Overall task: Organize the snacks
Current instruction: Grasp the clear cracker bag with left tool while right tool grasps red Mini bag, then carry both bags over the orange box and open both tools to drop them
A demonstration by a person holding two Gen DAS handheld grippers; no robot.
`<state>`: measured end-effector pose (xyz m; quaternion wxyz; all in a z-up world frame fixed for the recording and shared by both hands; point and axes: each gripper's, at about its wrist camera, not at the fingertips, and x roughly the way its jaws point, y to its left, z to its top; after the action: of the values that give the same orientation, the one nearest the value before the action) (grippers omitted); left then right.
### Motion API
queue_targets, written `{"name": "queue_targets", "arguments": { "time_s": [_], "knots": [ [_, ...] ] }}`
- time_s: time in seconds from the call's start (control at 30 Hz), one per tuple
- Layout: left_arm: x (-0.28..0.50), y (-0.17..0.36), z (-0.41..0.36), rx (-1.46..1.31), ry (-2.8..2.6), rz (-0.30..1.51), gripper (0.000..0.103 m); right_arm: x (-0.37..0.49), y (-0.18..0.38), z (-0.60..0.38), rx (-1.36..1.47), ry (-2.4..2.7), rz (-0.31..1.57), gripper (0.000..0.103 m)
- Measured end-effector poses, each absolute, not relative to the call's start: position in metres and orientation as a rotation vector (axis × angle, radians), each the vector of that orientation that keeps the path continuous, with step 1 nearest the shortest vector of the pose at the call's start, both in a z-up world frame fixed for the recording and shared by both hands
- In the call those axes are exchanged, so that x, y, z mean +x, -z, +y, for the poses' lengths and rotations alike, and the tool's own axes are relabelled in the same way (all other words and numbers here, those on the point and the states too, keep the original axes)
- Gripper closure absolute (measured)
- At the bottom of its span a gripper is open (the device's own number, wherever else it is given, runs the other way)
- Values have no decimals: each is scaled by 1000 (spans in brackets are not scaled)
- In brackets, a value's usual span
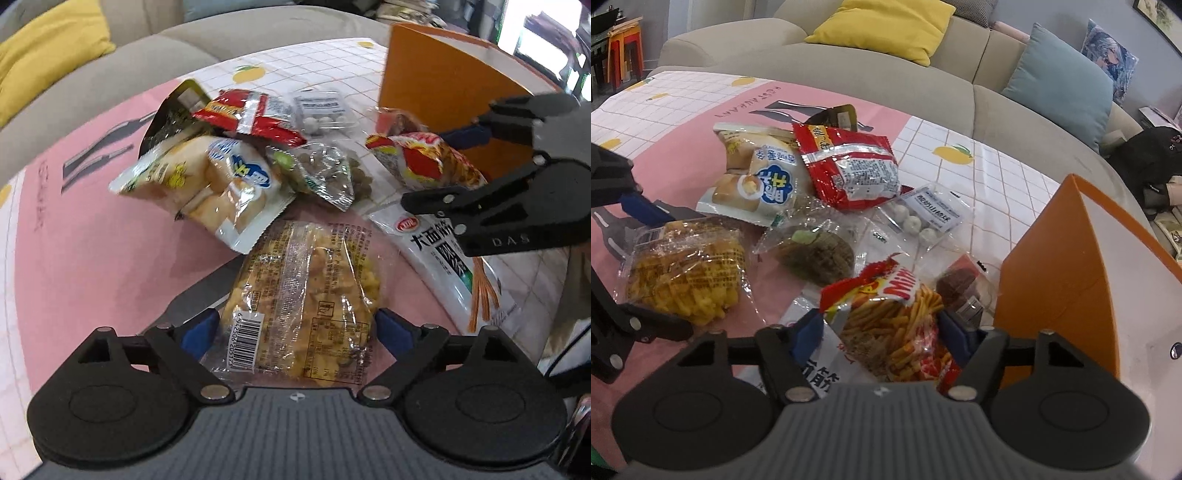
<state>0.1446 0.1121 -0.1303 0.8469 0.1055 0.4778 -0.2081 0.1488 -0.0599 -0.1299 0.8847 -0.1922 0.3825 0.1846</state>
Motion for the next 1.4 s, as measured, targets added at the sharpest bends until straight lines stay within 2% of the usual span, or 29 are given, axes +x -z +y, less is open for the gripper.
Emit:
{"name": "queue_targets", "arguments": {
  "time_s": [0.1,0.2,0.47,0.93,1.27,1.4],
  "knots": [
    [145,130,112,211,435,1003,0,149,129,-60,-405,-379,794,46],
    [143,127,112,186,429,999,8,149,127,-62,-393,-374,798,48],
    [137,118,107,104,344,1037,19,148,118,-66,-345,-388,810,53],
    [97,48,89,-36,231,913,22,131,61,-104,-34,-425,752,59],
    [116,-14,46,-65,256,851,22,119,-5,-174,229,-356,656,59],
    [135,-31,11,-70,312,851,22,126,-18,-217,297,-275,682,59]
  ]
}}
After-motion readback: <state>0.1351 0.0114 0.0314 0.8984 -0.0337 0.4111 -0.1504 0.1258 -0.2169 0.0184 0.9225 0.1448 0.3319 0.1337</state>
